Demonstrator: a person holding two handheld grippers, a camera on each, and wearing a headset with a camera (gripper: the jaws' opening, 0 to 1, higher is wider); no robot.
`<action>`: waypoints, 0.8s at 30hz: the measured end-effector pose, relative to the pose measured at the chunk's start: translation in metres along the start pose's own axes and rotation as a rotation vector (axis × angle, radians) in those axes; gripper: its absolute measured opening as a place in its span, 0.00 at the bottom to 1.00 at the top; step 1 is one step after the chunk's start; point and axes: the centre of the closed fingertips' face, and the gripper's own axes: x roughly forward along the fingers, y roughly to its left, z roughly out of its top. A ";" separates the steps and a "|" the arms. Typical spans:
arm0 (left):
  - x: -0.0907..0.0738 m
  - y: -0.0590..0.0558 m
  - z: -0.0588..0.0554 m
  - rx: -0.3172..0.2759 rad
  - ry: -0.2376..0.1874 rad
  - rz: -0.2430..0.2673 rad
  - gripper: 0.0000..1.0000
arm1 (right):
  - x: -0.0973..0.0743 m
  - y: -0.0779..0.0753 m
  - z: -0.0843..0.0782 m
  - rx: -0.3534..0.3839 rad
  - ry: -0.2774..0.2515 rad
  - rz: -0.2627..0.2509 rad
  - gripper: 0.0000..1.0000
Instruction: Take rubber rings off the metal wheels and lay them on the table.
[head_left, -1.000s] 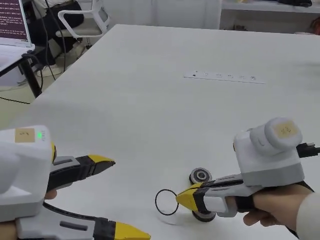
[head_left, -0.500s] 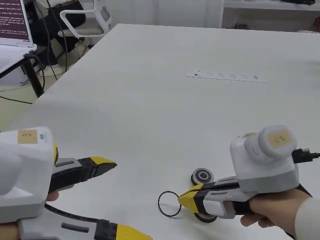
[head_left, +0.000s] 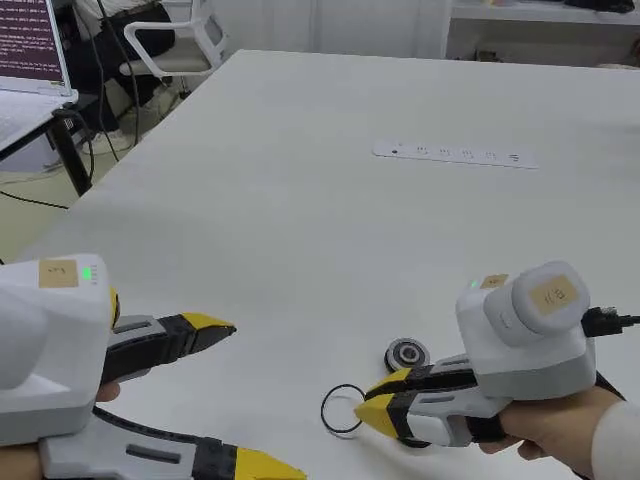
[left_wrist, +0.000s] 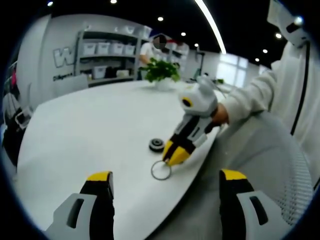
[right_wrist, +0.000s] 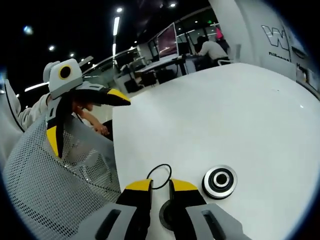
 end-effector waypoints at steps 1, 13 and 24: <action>0.000 0.000 0.000 0.000 0.000 0.000 0.88 | 0.000 0.000 0.000 0.004 0.000 -0.002 0.12; 0.000 0.000 -0.001 0.003 0.007 0.000 0.88 | -0.007 -0.004 0.008 0.010 -0.021 -0.019 0.15; 0.000 0.000 -0.001 0.004 0.009 0.001 0.88 | -0.020 -0.004 0.028 -0.005 -0.085 -0.032 0.15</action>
